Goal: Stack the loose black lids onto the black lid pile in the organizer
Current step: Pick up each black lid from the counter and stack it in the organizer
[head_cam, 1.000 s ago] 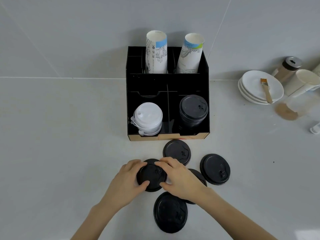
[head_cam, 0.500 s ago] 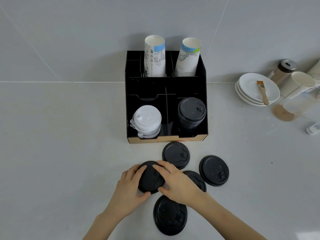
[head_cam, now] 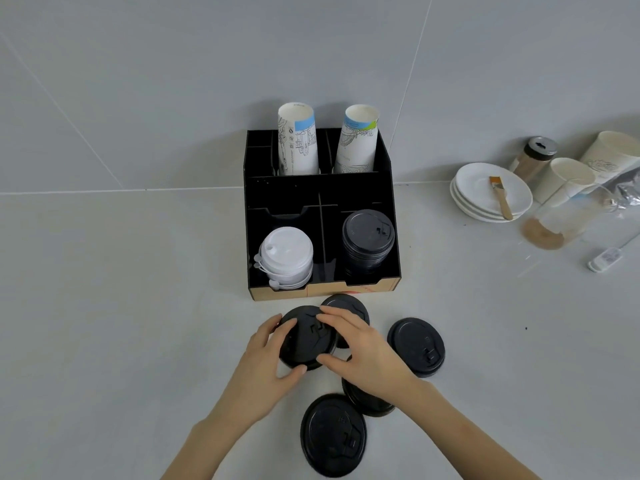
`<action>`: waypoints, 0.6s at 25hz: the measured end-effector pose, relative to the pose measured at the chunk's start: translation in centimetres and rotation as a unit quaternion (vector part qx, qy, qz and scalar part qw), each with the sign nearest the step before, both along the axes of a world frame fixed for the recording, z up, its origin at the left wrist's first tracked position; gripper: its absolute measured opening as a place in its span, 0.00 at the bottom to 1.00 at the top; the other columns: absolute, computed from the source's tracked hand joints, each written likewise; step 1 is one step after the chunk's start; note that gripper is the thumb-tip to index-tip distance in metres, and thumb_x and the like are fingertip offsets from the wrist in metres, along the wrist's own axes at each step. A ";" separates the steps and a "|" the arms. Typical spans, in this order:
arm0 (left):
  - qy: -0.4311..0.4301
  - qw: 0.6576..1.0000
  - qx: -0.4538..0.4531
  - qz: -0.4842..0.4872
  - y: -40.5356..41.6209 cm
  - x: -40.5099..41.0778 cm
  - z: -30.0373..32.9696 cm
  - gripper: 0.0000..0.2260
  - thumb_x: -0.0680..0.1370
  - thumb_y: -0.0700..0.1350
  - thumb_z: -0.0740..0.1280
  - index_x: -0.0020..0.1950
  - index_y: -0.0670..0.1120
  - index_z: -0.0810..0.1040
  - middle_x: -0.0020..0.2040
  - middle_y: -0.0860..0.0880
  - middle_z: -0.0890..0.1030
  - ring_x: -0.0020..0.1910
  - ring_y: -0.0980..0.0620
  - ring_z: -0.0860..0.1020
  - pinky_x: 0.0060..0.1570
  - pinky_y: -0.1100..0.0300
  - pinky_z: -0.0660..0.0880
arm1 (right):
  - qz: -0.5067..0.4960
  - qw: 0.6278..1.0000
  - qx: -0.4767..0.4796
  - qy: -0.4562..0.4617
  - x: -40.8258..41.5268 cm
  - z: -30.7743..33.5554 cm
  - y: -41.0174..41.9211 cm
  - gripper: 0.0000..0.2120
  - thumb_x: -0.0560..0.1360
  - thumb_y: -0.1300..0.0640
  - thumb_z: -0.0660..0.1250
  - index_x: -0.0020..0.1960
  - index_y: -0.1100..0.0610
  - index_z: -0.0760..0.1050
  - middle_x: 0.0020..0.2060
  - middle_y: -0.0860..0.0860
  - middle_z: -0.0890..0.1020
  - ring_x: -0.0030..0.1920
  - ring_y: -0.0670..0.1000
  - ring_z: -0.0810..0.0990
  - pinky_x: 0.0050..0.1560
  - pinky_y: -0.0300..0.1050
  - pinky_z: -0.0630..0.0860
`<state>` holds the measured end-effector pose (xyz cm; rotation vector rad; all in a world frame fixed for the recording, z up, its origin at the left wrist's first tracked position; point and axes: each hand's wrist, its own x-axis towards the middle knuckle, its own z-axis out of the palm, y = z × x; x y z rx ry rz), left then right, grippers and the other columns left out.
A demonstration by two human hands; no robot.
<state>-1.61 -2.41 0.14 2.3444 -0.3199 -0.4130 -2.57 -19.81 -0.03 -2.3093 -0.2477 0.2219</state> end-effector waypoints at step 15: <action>-0.119 0.992 -0.035 -0.038 -8.0 8.3 4.9 0.25 0.74 0.45 0.65 0.68 0.47 0.61 0.71 0.48 0.61 0.69 0.51 0.59 0.62 0.66 0.54 | -0.156 0.982 0.014 -0.103 5.5 4.2 -6.6 0.24 0.70 0.56 0.69 0.64 0.56 0.67 0.66 0.49 0.70 0.64 0.45 0.68 0.56 0.18 0.58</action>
